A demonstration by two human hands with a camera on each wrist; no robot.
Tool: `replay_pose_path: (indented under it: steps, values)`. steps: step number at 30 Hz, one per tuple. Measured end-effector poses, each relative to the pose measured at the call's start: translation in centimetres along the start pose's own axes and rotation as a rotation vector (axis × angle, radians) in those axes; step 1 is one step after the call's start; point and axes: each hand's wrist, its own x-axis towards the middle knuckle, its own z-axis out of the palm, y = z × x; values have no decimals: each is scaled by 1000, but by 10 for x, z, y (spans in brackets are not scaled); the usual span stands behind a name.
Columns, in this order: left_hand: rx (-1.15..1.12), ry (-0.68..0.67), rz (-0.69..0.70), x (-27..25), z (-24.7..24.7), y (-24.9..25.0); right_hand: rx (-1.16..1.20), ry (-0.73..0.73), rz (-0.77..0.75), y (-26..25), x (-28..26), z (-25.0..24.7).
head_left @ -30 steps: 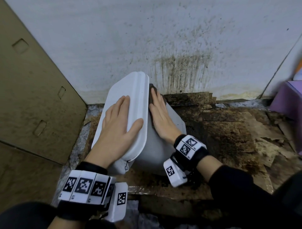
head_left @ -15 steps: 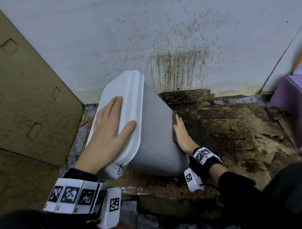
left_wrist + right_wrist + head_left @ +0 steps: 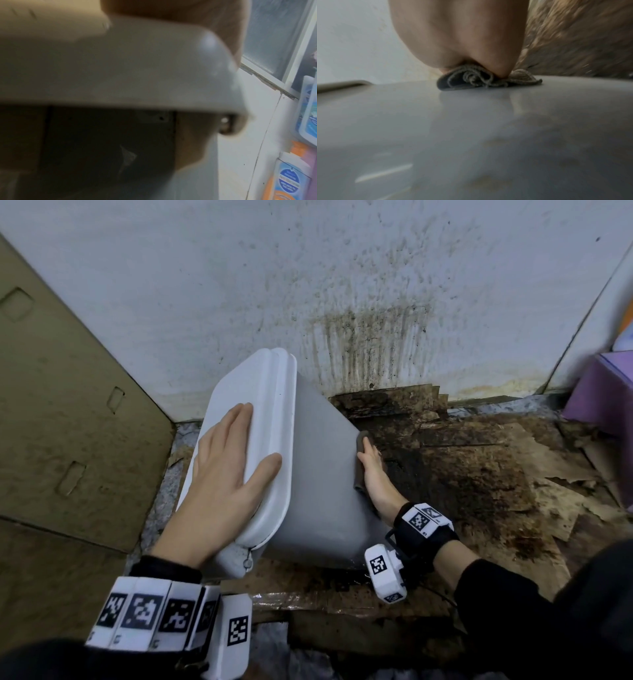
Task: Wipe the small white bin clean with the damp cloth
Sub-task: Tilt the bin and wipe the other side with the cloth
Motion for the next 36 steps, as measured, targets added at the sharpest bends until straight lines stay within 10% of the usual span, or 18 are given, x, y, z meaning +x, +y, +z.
replay_pose_path:
  steps: [7,15,26,36]
  values:
    - [13,1,-3,1,1,1,136,-220,-336,-97,-36,41]
    - [-3,-6,-9,0,-1,0,-183,-260,-583,-63,-22,25]
    - [-28,-11,-2,-1,-1,0,-221,-129,-107,50,20,-21]
    - [-4,-12,-3,1,0,3,15,-47,-32,-7,4,1]
